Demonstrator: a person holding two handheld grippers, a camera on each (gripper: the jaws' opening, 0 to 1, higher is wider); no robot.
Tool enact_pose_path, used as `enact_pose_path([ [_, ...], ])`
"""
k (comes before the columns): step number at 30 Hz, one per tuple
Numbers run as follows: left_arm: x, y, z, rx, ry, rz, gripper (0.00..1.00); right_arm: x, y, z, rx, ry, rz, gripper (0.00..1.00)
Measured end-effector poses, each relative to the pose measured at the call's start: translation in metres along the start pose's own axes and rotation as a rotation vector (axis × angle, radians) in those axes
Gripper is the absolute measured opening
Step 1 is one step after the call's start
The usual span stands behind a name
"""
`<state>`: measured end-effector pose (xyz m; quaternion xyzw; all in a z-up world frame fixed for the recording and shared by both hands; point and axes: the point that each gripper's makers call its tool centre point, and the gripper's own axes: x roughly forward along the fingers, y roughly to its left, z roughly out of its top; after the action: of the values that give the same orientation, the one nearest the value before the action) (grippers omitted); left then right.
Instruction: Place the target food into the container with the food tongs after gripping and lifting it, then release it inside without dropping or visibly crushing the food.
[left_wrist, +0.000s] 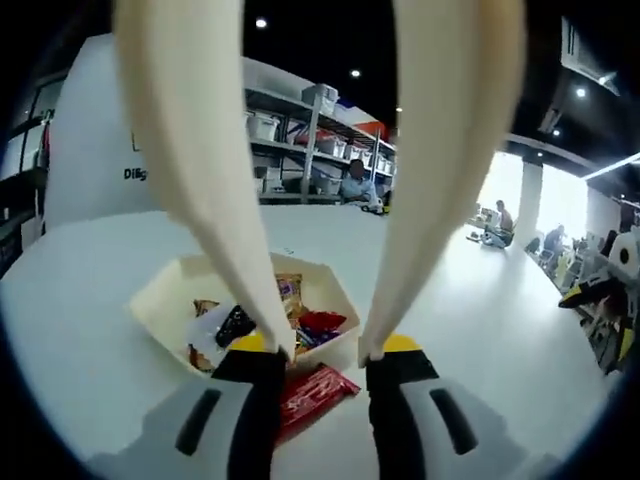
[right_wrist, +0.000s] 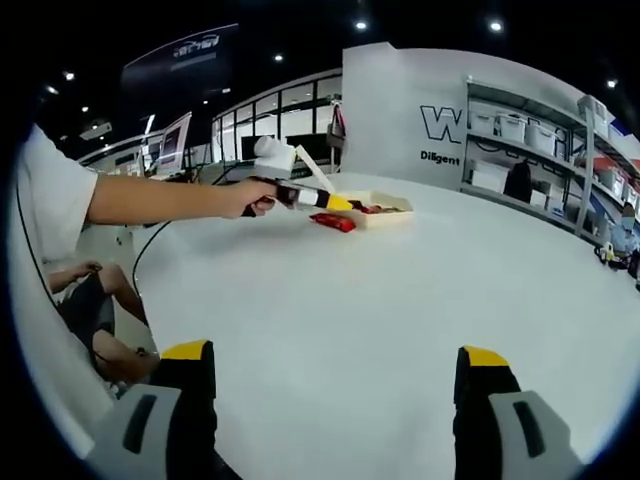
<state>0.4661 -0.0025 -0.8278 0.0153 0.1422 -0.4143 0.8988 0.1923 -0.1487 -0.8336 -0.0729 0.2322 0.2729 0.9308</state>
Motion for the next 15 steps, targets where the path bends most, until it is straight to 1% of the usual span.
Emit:
enact_pose_path([
  [1, -0.001, -0.002, -0.001, 0.021, 0.008, -0.007, 0.31, 0.0, 0.001, 0.0, -0.002, 0.0, 0.0, 0.99],
  [4, -0.006, -0.011, -0.005, 0.091, 0.0, -0.027, 0.31, -0.001, 0.004, 0.001, -0.002, -0.005, 0.002, 0.99],
  [6, -0.008, -0.011, -0.007, 0.143, 0.012, -0.021, 0.31, 0.001, 0.006, 0.0, 0.001, -0.002, 0.004, 0.99],
  [9, -0.011, -0.014, -0.012, 0.134, 0.036, -0.02, 0.31, 0.001, 0.008, -0.001, -0.012, 0.007, 0.004, 0.99],
  [12, -0.017, -0.021, -0.019, 0.132, 0.028, -0.036, 0.31, 0.0, 0.01, 0.003, -0.004, -0.009, 0.01, 0.99],
  [13, -0.018, -0.022, -0.022, 0.124, 0.039, -0.036, 0.31, 0.001, 0.009, 0.003, 0.0, -0.01, 0.009, 0.99],
  [14, -0.018, -0.021, -0.025, 0.136, 0.044, -0.032, 0.31, 0.001, 0.009, 0.003, -0.001, -0.007, 0.008, 0.99],
  [15, -0.018, -0.015, -0.029, 0.162, 0.066, -0.012, 0.31, 0.002, 0.009, 0.002, -0.008, -0.002, 0.005, 0.99],
])
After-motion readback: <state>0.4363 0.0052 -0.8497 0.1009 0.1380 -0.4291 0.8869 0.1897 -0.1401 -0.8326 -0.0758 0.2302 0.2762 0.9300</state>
